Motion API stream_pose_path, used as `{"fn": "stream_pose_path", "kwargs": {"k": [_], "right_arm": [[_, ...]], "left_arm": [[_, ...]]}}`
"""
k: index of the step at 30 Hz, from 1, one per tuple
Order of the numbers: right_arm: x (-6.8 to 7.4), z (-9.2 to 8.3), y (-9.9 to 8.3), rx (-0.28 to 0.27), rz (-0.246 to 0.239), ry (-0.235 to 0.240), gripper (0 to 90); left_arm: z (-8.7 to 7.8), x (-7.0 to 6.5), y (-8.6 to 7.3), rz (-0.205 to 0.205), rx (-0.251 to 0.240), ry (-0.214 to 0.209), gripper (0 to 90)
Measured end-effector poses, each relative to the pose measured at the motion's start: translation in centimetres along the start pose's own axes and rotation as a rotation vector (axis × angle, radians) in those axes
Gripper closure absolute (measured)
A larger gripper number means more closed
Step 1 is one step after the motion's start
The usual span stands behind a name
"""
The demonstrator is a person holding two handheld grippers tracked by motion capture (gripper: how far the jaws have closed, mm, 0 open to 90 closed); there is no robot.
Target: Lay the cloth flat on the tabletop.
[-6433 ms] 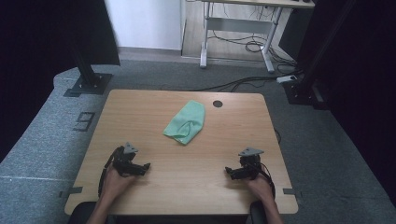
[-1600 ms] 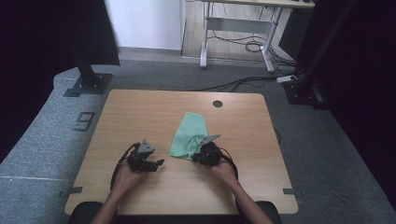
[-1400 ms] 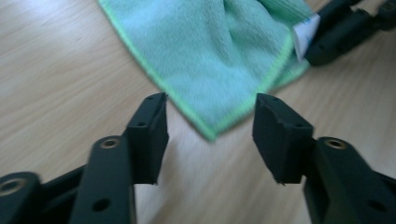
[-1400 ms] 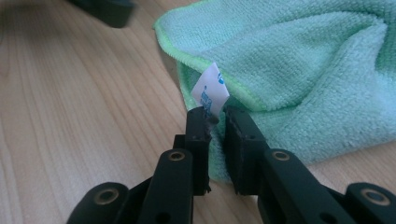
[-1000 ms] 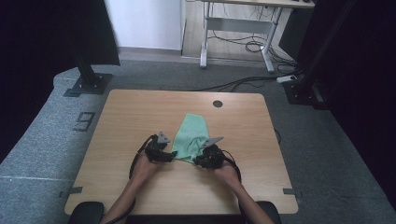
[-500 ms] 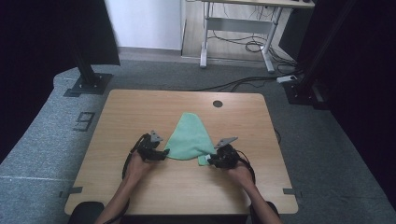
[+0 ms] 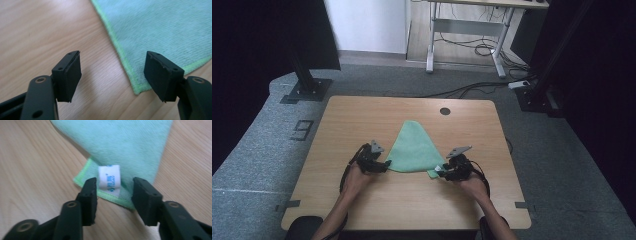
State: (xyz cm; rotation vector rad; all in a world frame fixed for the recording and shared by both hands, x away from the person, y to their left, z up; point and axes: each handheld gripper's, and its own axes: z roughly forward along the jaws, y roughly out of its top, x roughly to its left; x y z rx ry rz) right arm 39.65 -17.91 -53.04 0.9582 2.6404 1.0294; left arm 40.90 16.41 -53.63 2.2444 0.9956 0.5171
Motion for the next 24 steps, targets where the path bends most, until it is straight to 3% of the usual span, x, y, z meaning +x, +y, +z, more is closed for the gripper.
{"fn": "stream_pose_path", "kwargs": {"k": [4, 7, 10, 13, 18, 24], "right_arm": [[1.1, -0.2, 0.6, -0.033, -0.005, 0.033, 51.8], [2.0, 0.1, 1.1, -0.039, -0.025, 0.045, 53.3], [2.9, 1.1, 1.4, -0.009, -0.053, 0.065, 57.7], [3.4, 2.0, 1.3, 0.029, -0.08, 0.045, 63.0], [3.4, 1.8, 0.9, 0.02, -0.076, -0.006, 85.1], [3.3, 0.6, -0.1, 0.04, -0.083, -0.031, 86.8]], "left_arm": [[-0.2, -0.5, 0.8, -0.013, -0.034, -0.039, 27.5], [0.4, -0.6, 1.2, -0.011, -0.022, -0.037, 26.6], [1.2, -0.6, 1.1, -0.007, 0.003, -0.024, 26.0], [1.6, -0.3, 0.9, -0.047, -0.001, -0.045, 25.2], [1.6, 0.1, 0.9, -0.063, 0.008, -0.035, 25.4], [1.4, 0.5, 0.7, -0.068, 0.013, -0.017, 25.4]]}}
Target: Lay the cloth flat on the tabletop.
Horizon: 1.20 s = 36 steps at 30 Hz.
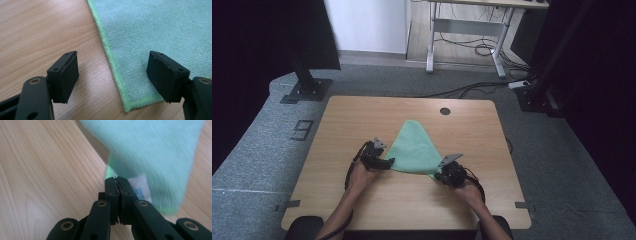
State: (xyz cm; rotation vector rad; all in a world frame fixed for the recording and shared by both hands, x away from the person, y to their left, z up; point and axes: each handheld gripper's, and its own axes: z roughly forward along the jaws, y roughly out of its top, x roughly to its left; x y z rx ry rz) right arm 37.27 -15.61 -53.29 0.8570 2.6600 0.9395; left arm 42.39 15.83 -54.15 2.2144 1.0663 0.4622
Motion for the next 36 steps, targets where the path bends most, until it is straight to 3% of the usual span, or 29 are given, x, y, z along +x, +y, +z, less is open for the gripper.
{"fn": "stream_pose_path", "kwargs": {"k": [6, 8, 11, 14, 16, 19, 23, 28, 29, 32, 36], "right_arm": [[-1.1, -1.8, -1.4, -0.012, 0.03, -0.016, 87.2], [-1.5, -2.3, -1.8, -0.034, 0.059, 0.003, 87.1], [-1.7, -2.5, -2.2, -0.021, 0.058, -0.005, 86.7], [-1.6, -2.8, -2.3, -0.019, 0.055, -0.01, 79.6], [-2.0, -3.3, -2.0, -0.045, 0.066, -0.009, 72.5], [-2.9, -3.6, -1.0, -0.074, 0.088, -0.039, 64.7], [-4.3, -2.7, 1.0, -0.093, 0.105, -0.066, 61.9], [-5.8, 0.4, 2.9, -0.063, 0.136, -0.063, 61.8], [-5.9, 0.9, 2.9, -0.056, 0.133, -0.064, 65.8], [-5.8, 2.1, 2.8, -0.027, 0.123, -0.051, 77.0], [-4.5, 1.5, 1.9, -0.03, 0.11, -0.004, 80.7]], "left_arm": [[-0.3, 0.0, -0.2, 0.003, 0.007, 0.009, 25.4], [-0.6, -0.2, -0.4, 0.009, 0.013, 0.012, 25.2], [-1.4, -0.8, -1.1, 0.019, 0.023, 0.006, 25.2], [-2.4, -1.5, -1.8, 0.042, 0.04, -0.009, 26.4], [-2.8, -1.8, -1.9, 0.063, 0.041, -0.007, 26.0], [-3.0, -1.3, -0.8, 0.047, 0.007, -0.017, 25.0], [-1.7, -0.4, 0.7, 0.029, -0.001, -0.009, 24.6], [0.2, 0.7, 1.2, 0.013, 0.016, 0.007, 25.0], [0.5, 0.8, 1.0, 0.016, 0.031, 0.01, 25.4], [0.3, 0.9, 0.4, -0.01, 0.003, -0.027, 31.0], [-0.7, 0.0, -0.4, 0.014, 0.013, -0.026, 35.2]]}}
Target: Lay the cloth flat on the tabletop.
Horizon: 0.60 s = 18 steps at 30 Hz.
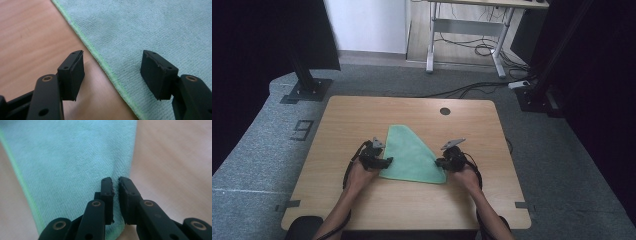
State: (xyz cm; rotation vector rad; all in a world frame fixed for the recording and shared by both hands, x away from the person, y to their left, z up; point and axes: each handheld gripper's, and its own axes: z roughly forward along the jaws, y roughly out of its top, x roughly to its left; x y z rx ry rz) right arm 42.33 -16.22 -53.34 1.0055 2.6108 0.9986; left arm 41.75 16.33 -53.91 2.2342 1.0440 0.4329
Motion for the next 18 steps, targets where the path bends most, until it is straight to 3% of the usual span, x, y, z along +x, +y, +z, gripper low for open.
{"fn": "stream_pose_path", "kwargs": {"k": [4, 6, 9, 18], "right_arm": [[1.2, -0.9, -0.5, 0.023, -0.045, 0.017, 76.6], [1.3, -1.2, -0.2, 0.011, -0.041, 0.004, 68.1], [0.9, -1.0, 0.9, -0.007, -0.022, -0.008, 62.8], [-0.6, 2.3, 3.9, -0.021, 0.025, -0.002, 59.1]], "left_arm": [[-0.9, -0.6, -1.0, 0.0, 0.01, -0.042, 35.0], [-1.2, -0.8, -1.2, 0.01, 0.008, -0.043, 32.8], [-1.4, -0.8, -1.2, 0.016, 0.011, -0.04, 30.3], [-3.3, -0.5, -2.7, 0.007, -0.009, -0.036, 29.1]]}}
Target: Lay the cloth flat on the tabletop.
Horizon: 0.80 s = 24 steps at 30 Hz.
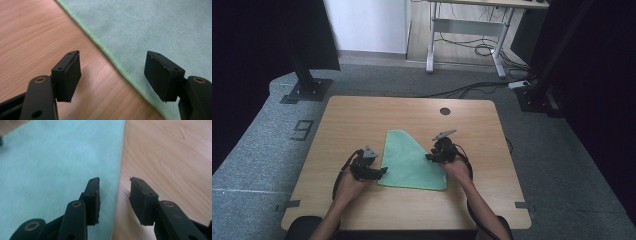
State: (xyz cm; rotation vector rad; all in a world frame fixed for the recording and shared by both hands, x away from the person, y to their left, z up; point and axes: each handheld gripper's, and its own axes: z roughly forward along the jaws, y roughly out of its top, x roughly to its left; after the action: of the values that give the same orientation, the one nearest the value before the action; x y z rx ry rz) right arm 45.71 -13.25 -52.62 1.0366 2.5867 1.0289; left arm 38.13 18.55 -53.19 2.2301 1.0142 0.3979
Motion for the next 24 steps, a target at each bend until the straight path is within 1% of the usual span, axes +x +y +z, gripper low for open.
{"fn": "stream_pose_path", "kwargs": {"k": [2, 4, 6, 7, 8, 9, 11, 12, 14, 15, 17, 19, 21, 23, 24], "right_arm": [[-0.2, 0.6, 0.5, -0.013, 0.026, 0.012, 59.1], [-0.4, 1.2, 1.1, -0.014, 0.035, 0.023, 59.0], [-0.4, 1.8, 1.4, 0.002, 0.028, 0.02, 59.6], [-0.3, 2.0, 1.5, 0.014, 0.028, 0.014, 62.4], [-0.2, 2.4, 1.6, 0.029, 0.019, 0.024, 68.1], [0.0, 2.5, 1.5, 0.021, 0.015, 0.029, 72.3], [0.3, 2.5, 1.5, 0.019, 0.004, 0.025, 82.1], [0.6, 2.4, 1.6, 0.016, -0.014, 0.011, 84.3], [1.0, 2.0, 1.7, 0.019, -0.046, -0.017, 85.7], [1.2, 1.8, 1.9, 0.014, -0.054, -0.026, 85.8], [1.8, 1.0, 2.4, -0.013, -0.074, -0.031, 85.8], [2.7, -0.2, 3.2, -0.043, -0.1, -0.015, 85.8], [3.8, -0.9, 3.8, -0.065, -0.132, 0.004, 85.7], [5.8, -1.4, 4.5, -0.082, -0.176, 0.039, 85.6], [6.4, -1.5, 4.6, -0.083, -0.19, 0.049, 85.5]], "left_arm": [[-0.4, 0.1, -0.4, -0.005, -0.004, -0.009, 29.0], [-0.6, 0.0, -0.8, -0.011, -0.005, -0.015, 29.0], [-0.5, -0.1, -1.1, -0.007, 0.011, -0.017, 29.0], [-0.3, -0.2, -1.3, 0.0, 0.024, -0.012, 29.0], [-0.2, -0.2, -1.4, -0.002, 0.018, -0.014, 28.7], [-0.1, -0.2, -1.4, -0.011, 0.016, -0.019, 28.8], [0.0, -0.3, -1.4, -0.013, 0.007, -0.02, 28.7], [0.0, -0.3, -1.4, -0.014, 0.004, -0.02, 28.7], [0.0, -0.3, -1.5, -0.016, -0.001, -0.02, 28.6], [0.0, -0.3, -1.6, -0.016, -0.004, -0.02, 28.6], [0.0, -0.3, -1.6, -0.016, -0.007, -0.019, 28.6], [0.0, -0.3, -1.6, -0.018, -0.009, -0.018, 28.3], [0.0, -0.3, -1.6, -0.018, -0.01, -0.017, 28.1], [0.0, -0.3, -1.6, -0.019, -0.011, -0.017, 28.0], [0.0, -0.4, -1.6, -0.02, -0.012, -0.016, 28.0]]}}
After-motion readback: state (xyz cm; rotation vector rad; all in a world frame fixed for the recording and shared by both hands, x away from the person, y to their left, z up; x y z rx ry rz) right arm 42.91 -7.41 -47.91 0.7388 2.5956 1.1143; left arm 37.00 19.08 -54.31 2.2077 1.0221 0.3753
